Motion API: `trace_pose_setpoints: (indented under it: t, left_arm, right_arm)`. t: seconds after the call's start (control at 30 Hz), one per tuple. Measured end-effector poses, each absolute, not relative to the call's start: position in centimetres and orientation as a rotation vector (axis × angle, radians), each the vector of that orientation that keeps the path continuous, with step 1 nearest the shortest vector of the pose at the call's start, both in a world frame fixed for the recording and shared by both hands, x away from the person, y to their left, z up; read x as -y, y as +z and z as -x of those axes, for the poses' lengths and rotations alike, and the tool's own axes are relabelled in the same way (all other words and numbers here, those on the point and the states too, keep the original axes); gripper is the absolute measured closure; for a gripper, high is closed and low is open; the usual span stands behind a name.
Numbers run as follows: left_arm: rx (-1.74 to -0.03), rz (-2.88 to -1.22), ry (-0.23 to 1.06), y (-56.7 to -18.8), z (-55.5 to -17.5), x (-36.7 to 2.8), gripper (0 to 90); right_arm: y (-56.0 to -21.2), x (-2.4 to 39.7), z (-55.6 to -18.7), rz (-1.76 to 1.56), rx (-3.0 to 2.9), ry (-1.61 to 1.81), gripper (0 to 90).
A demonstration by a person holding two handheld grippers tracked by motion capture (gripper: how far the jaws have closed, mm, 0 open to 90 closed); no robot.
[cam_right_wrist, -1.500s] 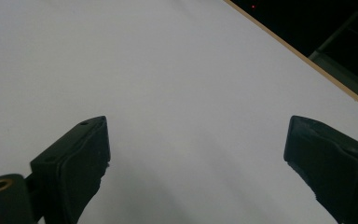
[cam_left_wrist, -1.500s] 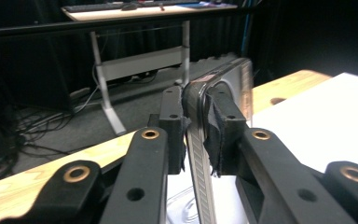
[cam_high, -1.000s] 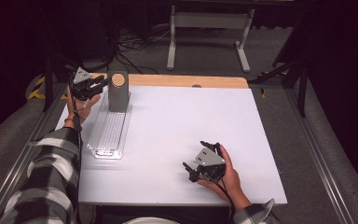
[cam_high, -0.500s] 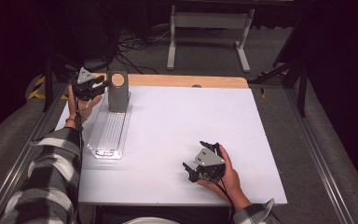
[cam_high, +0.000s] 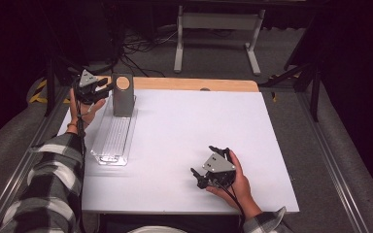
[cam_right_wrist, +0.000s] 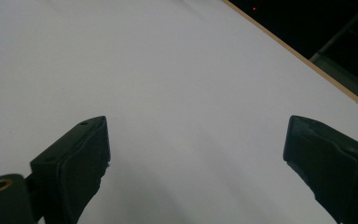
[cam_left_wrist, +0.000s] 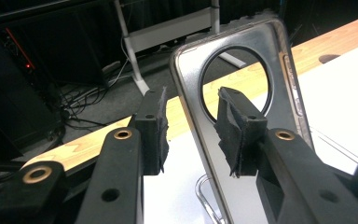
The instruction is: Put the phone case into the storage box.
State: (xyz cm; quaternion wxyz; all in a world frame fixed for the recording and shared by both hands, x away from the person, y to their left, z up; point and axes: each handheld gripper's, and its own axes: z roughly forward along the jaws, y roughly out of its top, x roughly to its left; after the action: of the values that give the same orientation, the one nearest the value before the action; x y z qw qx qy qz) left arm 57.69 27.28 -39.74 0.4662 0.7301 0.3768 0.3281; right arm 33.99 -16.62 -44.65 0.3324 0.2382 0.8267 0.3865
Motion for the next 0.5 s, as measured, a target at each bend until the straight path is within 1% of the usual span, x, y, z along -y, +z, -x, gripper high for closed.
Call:
trace_pose_setpoints:
  t: [0.27,0.5]
  left_arm:
    - [-0.904,-1.781,0.808,-38.9,-57.1,-27.4,61.4]
    - [-0.878,-1.766,0.811,-38.3,-55.9,-27.6,57.6]
  right_arm:
    - [-44.3,16.8,-33.9,-0.627,-2.133,1.031,7.4]
    - [-43.9,16.9,-33.8,-0.618,-2.097,1.051,7.3]
